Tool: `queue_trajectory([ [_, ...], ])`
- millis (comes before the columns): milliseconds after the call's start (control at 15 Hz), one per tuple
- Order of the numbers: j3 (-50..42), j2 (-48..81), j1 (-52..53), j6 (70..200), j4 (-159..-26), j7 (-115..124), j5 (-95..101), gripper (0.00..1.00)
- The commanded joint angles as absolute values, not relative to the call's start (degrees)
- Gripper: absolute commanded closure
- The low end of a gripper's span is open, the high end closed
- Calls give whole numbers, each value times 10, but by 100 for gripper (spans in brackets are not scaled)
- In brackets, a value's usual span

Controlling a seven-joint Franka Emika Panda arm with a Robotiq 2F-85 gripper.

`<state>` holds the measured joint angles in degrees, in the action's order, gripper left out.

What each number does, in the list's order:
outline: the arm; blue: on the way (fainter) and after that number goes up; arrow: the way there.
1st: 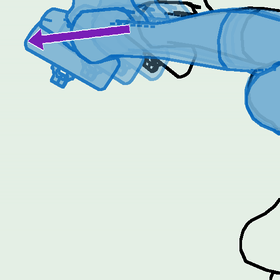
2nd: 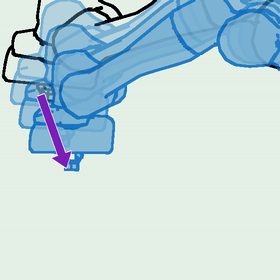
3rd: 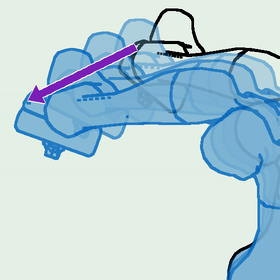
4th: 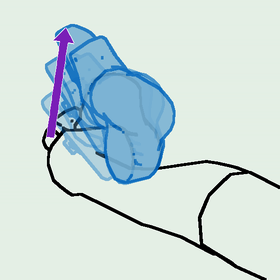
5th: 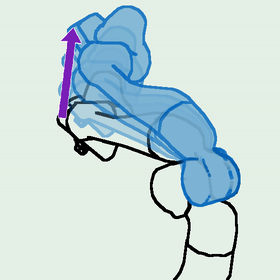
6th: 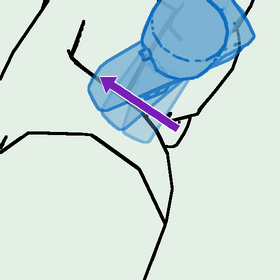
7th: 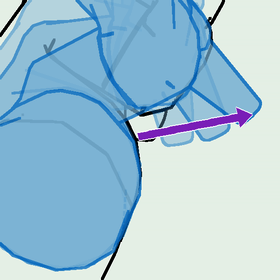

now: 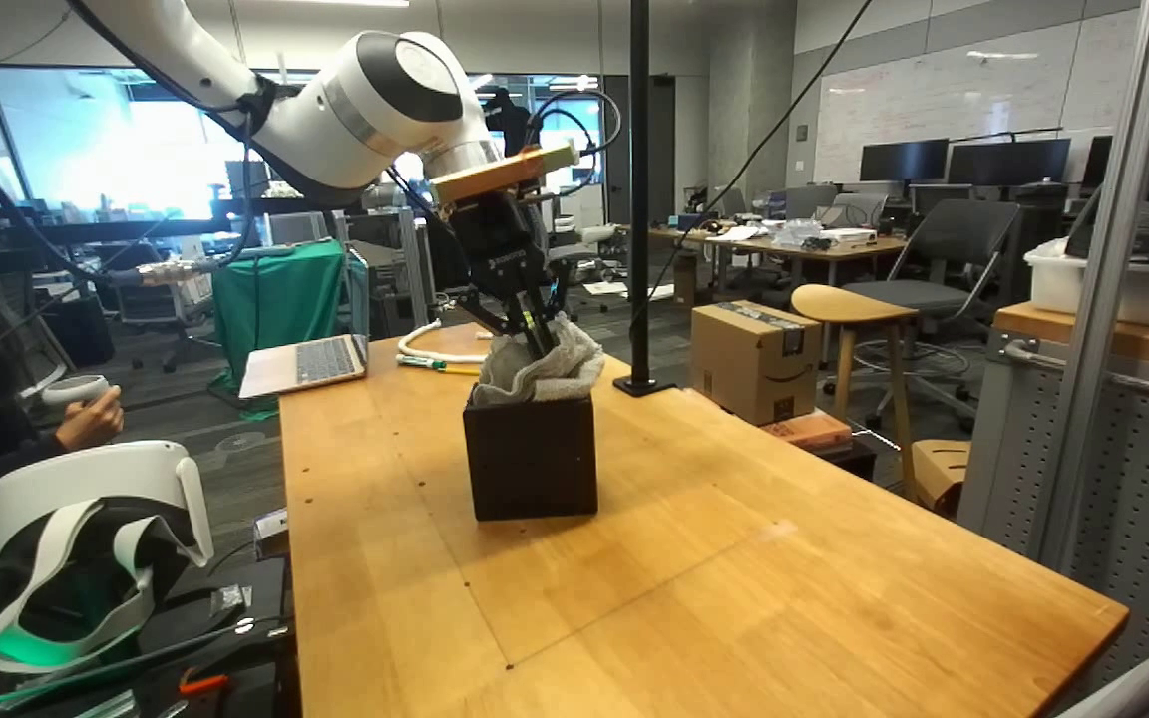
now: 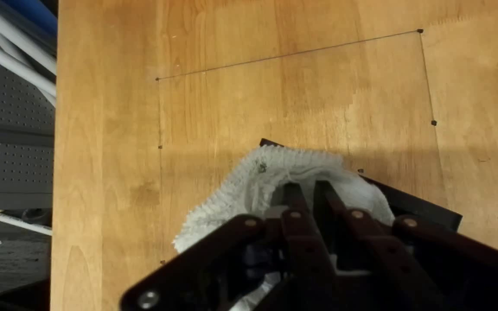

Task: Put the white towel inside the black basket

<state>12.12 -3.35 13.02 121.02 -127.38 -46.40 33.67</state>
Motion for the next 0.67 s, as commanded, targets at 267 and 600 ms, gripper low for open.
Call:
queue_trajectory([
  [267,116,-40,131,1290,-1308,-509,216,84],
  [600,102,-36,116,1297,-1320,-518,186,84],
])
